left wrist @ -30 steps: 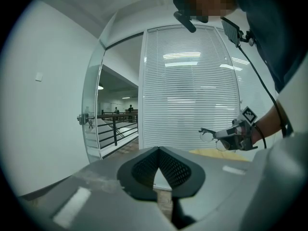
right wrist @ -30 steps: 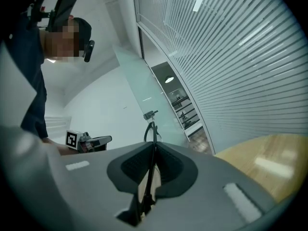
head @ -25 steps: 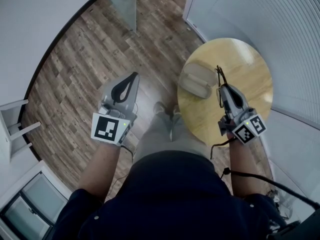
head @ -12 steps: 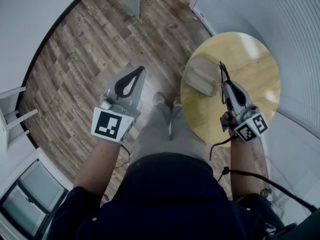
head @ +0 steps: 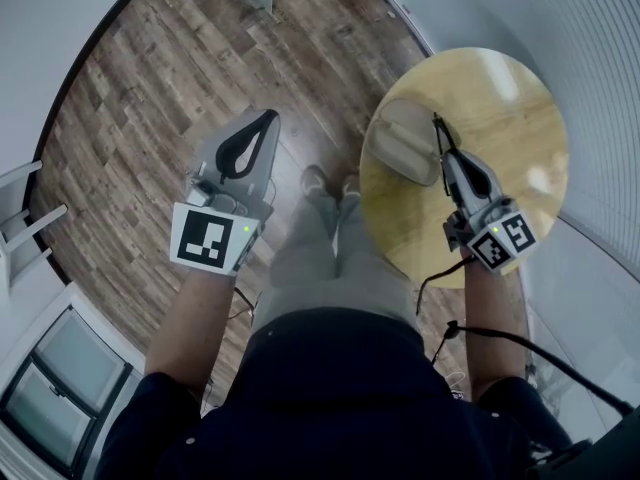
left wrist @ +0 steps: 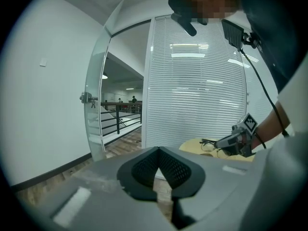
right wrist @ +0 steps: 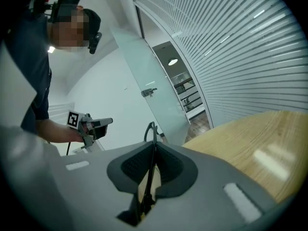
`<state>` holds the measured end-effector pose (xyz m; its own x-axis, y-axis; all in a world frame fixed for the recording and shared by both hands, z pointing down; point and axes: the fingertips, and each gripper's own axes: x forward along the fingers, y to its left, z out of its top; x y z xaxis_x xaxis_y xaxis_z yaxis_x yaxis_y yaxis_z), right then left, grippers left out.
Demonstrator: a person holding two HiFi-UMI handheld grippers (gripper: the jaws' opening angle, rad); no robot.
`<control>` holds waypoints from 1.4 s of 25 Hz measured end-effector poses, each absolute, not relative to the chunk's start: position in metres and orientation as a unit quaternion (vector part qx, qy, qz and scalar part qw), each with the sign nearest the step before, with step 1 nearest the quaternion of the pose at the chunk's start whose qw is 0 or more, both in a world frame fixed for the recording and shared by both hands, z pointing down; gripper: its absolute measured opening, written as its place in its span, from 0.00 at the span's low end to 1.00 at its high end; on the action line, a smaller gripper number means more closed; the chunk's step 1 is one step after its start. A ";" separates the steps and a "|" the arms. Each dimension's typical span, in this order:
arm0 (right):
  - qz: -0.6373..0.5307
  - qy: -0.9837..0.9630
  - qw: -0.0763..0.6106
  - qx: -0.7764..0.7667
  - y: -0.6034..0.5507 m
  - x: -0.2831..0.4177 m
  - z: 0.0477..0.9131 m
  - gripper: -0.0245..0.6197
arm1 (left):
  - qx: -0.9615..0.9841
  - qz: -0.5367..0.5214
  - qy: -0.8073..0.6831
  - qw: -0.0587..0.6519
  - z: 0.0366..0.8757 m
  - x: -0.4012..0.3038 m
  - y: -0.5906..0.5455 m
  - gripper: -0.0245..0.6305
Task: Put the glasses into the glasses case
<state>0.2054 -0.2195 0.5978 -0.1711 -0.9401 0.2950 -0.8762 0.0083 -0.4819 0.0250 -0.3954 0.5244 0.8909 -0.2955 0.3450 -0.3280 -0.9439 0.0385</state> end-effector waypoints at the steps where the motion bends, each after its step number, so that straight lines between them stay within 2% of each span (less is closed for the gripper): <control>1: -0.292 0.709 0.049 -0.640 -0.220 0.204 0.602 0.08 | 0.972 0.166 -0.161 0.051 0.526 0.026 -0.394 0.04; 16: -0.314 0.725 0.018 -0.612 -0.228 0.189 0.640 0.08 | 0.962 0.203 -0.168 0.075 0.566 0.010 -0.393 0.04; 35: -0.268 0.758 -0.140 -0.577 -0.232 0.153 0.670 0.08 | 0.957 0.202 -0.188 0.090 0.592 -0.025 -0.392 0.04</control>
